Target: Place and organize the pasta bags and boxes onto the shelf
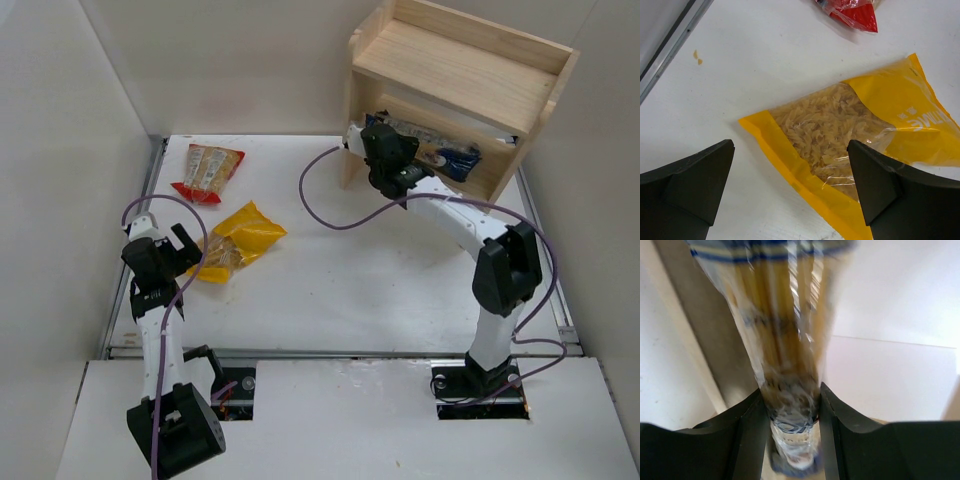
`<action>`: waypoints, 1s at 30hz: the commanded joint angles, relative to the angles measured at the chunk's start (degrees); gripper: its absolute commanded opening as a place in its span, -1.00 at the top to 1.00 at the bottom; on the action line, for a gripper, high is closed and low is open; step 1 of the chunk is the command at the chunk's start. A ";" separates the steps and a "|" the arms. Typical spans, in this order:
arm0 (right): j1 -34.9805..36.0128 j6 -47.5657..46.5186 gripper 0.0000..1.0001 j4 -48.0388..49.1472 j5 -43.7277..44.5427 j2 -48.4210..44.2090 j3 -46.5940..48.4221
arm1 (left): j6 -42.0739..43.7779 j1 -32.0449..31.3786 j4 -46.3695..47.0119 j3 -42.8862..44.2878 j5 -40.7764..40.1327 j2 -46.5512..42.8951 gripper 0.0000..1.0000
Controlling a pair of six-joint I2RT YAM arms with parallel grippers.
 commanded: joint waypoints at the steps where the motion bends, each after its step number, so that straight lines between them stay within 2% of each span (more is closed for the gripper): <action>1: -1.46 3.92 1.00 3.21 -0.60 1.39 5.14 | 0.47 0.00 1.92 -0.60 0.30 -0.99 -1.00; 11: -4.54 10.41 1.00 1.63 -2.53 6.93 8.74 | 0.56 0.00 1.75 -0.59 0.30 -0.99 -1.00; 15: -4.81 12.79 0.85 -0.57 -4.20 8.08 10.85 | 0.56 0.00 1.75 -0.51 0.30 -0.81 -1.00; 17: -4.54 13.32 0.65 -0.75 -4.47 7.56 10.07 | 0.56 0.00 1.66 -0.51 0.30 -0.81 -1.00; 21: -2.70 13.85 -0.32 -0.05 -4.91 4.49 4.98 | 0.65 0.44 1.75 -0.59 0.30 -0.99 -1.00; 24: -1.21 14.46 -0.89 1.01 -4.65 1.33 1.99 | 0.74 0.53 1.66 -0.51 0.30 -0.90 -1.00; 25: -0.77 14.64 -1.00 1.45 -4.38 0.01 1.11 | 0.74 0.53 1.66 -0.51 0.30 -0.81 -1.00; 30: 2.39 14.03 -1.00 4.08 -2.28 -7.11 -2.67 | 2.23 0.44 1.22 -0.16 1.18 -0.20 -1.00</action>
